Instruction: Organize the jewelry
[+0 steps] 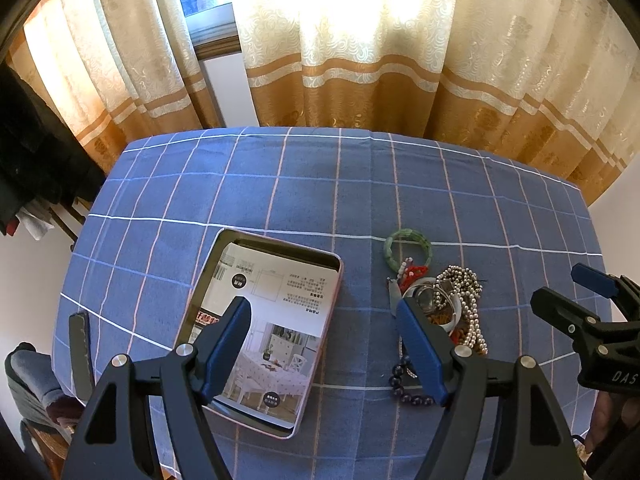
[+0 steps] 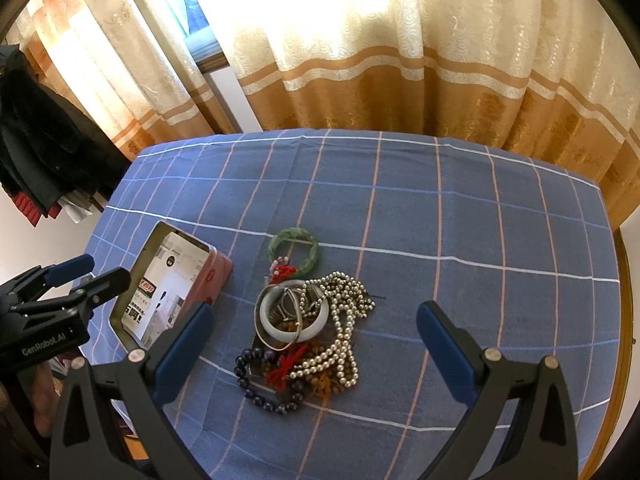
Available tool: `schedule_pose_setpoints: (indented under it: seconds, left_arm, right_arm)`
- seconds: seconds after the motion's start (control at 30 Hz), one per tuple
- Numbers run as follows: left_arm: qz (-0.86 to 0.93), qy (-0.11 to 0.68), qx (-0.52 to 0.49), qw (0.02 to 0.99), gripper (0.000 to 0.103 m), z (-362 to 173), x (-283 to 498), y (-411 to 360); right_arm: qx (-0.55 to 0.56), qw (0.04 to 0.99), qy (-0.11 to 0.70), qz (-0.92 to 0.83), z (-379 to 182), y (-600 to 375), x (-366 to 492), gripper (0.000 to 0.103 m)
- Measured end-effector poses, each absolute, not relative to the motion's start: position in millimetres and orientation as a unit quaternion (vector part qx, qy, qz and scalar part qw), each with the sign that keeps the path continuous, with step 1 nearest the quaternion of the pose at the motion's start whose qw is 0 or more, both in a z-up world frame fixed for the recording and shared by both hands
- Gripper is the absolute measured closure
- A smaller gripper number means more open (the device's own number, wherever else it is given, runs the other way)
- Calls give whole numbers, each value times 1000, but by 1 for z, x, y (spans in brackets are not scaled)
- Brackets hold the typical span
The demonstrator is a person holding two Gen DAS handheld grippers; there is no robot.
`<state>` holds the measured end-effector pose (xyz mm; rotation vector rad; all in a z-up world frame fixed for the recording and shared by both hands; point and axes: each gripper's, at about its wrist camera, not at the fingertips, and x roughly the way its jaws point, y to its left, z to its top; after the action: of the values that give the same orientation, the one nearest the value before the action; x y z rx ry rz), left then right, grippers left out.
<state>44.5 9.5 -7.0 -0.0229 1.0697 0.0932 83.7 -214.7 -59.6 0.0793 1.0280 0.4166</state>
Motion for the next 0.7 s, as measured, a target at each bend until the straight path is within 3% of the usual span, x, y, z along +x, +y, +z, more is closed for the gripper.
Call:
schedule_pose_setpoints:
  seconds: [0.7]
  left_arm:
    - [47,520,-13,853,28,-15,52,9]
  right_arm:
    - [39,847,494,194,-64,-218,86,0]
